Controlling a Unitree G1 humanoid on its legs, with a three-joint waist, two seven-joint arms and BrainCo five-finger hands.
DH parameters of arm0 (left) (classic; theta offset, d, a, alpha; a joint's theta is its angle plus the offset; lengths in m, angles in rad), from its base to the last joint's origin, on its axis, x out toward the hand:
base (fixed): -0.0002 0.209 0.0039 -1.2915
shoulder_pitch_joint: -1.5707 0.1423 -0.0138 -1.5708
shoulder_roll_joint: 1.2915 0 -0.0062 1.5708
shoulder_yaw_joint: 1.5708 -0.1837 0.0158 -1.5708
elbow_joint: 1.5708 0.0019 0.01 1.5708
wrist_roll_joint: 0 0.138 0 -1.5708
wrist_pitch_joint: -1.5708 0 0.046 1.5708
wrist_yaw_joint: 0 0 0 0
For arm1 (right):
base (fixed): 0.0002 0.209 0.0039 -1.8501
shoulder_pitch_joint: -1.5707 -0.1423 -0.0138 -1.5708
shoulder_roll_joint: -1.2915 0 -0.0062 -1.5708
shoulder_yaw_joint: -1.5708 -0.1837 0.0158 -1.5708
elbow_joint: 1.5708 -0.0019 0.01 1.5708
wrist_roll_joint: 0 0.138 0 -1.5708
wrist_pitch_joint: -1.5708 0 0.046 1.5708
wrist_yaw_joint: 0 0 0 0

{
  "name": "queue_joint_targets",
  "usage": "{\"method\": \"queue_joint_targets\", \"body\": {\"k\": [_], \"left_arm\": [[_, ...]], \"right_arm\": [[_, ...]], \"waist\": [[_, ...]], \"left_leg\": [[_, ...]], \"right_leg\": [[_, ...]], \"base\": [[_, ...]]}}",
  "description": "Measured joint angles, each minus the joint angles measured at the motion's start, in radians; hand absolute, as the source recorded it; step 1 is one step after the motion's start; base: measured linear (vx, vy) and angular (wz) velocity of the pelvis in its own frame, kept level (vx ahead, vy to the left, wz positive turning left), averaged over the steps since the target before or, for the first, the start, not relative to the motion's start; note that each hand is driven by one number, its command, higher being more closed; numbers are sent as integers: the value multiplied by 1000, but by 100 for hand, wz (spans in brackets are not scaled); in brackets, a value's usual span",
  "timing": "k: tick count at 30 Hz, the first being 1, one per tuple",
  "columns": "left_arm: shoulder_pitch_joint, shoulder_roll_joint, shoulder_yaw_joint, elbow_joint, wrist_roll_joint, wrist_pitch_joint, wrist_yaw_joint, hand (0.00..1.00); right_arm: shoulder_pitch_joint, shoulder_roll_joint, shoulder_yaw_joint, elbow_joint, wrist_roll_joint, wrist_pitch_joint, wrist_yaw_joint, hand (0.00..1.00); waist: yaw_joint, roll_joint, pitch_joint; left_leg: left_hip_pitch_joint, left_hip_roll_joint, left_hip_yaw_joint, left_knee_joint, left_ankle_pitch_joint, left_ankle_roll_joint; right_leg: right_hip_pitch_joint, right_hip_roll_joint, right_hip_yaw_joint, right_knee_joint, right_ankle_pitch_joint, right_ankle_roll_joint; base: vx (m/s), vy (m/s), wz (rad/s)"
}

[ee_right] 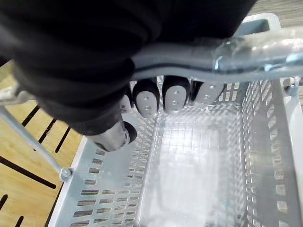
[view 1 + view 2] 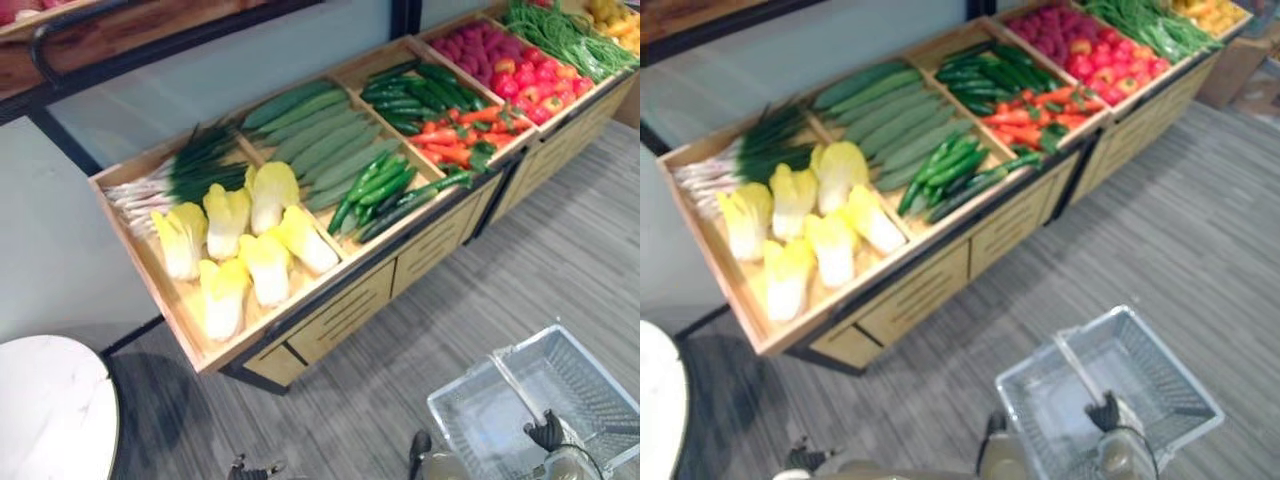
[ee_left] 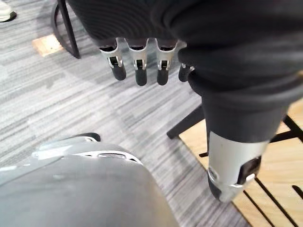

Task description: Pick vegetable in the basket

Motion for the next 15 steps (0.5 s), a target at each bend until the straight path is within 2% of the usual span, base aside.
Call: {"method": "queue_joint_targets", "body": {"k": [2,3,4,7,10,13,15], "left_arm": [[5,-9,-2,-46,-1,0,19,0],[14,-19,-4,-92,-1,-1,29,0],[18,-24,-14,-144,-1,-1,39,0],[21,-37,-18,-270,-1,-4,69,0],[20,-49,-17,-437,0,-19,111,0],[23,-57,-17,-607,8,-48,168,0],[23,-59,-14,-689,9,-56,189,0]], "right_arm": [[7,0,-14,0,1,0,-2,100],[14,1,-26,0,2,0,-3,100],[26,8,-36,0,4,-1,-5,100],[58,37,-80,-1,10,-4,-13,100],[64,55,-110,11,11,-11,-34,100],[64,68,-126,33,10,-17,-49,100],[67,74,-141,36,10,-20,-49,100]], "waist": [[4,0,0],[5,0,0],[3,0,-1],[6,9,-13],[7,5,-14],[6,10,-17],[3,24,-26]], "left_leg": [[-17,-36,15,33,-86,-12],[-24,-75,20,26,-150,-6],[-30,-113,35,-10,-181,-1],[-9,-141,36,-114,-179,12],[-4,-158,17,-169,-180,12],[7,-177,20,-192,-197,38],[7,-181,21,-199,-218,49]], "right_leg": [[32,-2,-20,-40,9,-14],[37,-4,-30,-49,9,-14],[47,-4,-52,-56,10,-14],[45,3,-80,-64,18,-2],[47,12,-92,-120,64,8],[58,10,-74,-174,112,14],[60,13,-67,-194,128,21]], "base": [[50,-66,33],[22,22,35],[22,43,37],[38,86,39],[-3,94,12],[-56,111,-15],[-90,86,-15]]}}
